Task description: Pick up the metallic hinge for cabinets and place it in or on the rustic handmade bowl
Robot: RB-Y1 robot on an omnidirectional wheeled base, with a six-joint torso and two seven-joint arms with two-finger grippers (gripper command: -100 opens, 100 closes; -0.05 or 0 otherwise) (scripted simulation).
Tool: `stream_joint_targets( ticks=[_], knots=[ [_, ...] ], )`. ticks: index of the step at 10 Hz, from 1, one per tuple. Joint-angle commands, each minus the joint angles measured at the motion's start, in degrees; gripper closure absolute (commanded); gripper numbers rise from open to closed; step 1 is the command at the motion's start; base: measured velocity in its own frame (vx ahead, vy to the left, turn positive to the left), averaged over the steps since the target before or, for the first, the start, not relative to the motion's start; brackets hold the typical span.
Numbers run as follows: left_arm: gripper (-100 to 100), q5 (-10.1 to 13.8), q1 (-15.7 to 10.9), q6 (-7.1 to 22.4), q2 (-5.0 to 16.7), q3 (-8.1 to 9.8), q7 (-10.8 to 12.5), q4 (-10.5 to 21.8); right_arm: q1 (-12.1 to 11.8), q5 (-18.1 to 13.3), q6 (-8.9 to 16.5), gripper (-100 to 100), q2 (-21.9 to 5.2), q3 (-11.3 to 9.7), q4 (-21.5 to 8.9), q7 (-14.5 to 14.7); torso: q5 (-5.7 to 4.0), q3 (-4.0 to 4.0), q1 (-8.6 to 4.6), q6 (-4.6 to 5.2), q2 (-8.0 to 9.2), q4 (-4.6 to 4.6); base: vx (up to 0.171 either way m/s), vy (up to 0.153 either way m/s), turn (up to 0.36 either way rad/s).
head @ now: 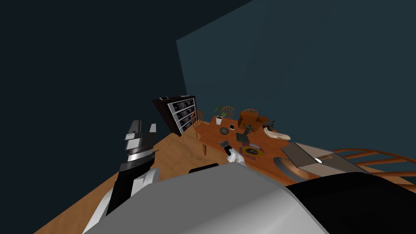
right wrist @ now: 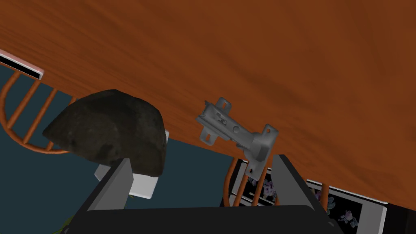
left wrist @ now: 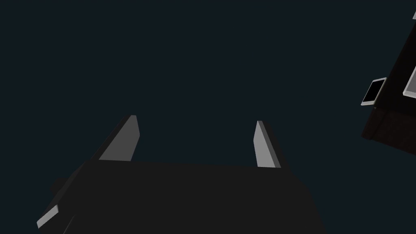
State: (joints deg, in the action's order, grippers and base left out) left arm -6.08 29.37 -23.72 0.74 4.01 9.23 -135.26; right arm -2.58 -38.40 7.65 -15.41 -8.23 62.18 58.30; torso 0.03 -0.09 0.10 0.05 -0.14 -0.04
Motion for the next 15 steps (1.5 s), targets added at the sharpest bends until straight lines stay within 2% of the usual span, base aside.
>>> stream_joint_targets(
  ticks=[1,2,3,4,5,8,9,10,14,15],
  knots=[
    [0,0.0,0.0,0.0,0.0,0.0,0.0,0.0,0.72,-0.67,0.26,-100,0.12,0.16,-1.75,1.01,0.0,0.0,0.0,0.0,0.0,0.0,0.03,0.028,0.042],
    [0,0.0,0.0,0.0,0.0,0.0,0.0,0.0,0.44,-0.94,0.57,-100,0.22,-0.23,-2.59,1.6,0.01,0.02,0.05,0.01,0.03,0.01,0.02,0.039,0.057],
    [0,0.0,0.0,0.0,0.0,0.0,0.0,0.0,0.39,-0.85,0.44,-100,0.23,-0.01,-1.96,1.25,0.02,0.04,0.1,0.0,0.07,0.01,0.009,0.019,0.011],
    [0,0.0,0.0,0.0,0.0,0.0,0.0,0.0,0.4,-0.9,0.42,0,0.26,-0.01,-2.11,1.37,0.02,0.06,0.04,0.02,0.11,0.03,0.0,0.0,0.0],
    [0,0.0,0.0,0.0,0.0,0.0,0.0,0.0,-0.38,-2.18,-1.48,-100,0.84,0.94,-2.58,1.67,0.0,0.08,-0.02,0.01,0.15,0.03,0.076,-0.009,-0.096],
    [0,0.0,0.01,0.0,0.0,0.01,0.0,0.0,-1.94,-4.74,-5.29,-100,2.01,2.85,-3.57,2.29,0.0,-0.17,-0.01,0.02,-0.29,-0.06,0.133,0.019,-0.113],
    [0,0.0,0.02,0.0,0.0,0.0,0.0,0.0,-1.59,-4.26,-4.38,-100,1.85,2.46,-3.37,2.17,0.02,-0.19,0.08,0.02,-0.34,-0.07,0.062,0.024,-0.018],
    [0,0.0,0.0,0.0,0.0,0.0,0.0,0.0,-1.65,-4.3,-4.54,100,1.86,2.45,-3.34,2.2,0.02,-0.09,0.03,0.0,-0.14,-0.04,0.01,0.005,0.006],
    [0,0.0,0.0,0.0,0.0,0.0,0.0,0.0,-1.63,-4.47,-4.57,100,1.77,2.3,-3.36,2.48,-0.1,0.13,-0.16,0.14,0.19,0.08,0.001,0.0,0.004],
    [0,0.0,0.0,0.0,0.0,0.0,0.0,0.0,-1.62,-4.47,-4.57,0,1.77,2.3,-3.36,2.48,-0.1,0.14,-0.17,0.14,0.2,0.08,0.0,0.0,0.0]
  ],
)
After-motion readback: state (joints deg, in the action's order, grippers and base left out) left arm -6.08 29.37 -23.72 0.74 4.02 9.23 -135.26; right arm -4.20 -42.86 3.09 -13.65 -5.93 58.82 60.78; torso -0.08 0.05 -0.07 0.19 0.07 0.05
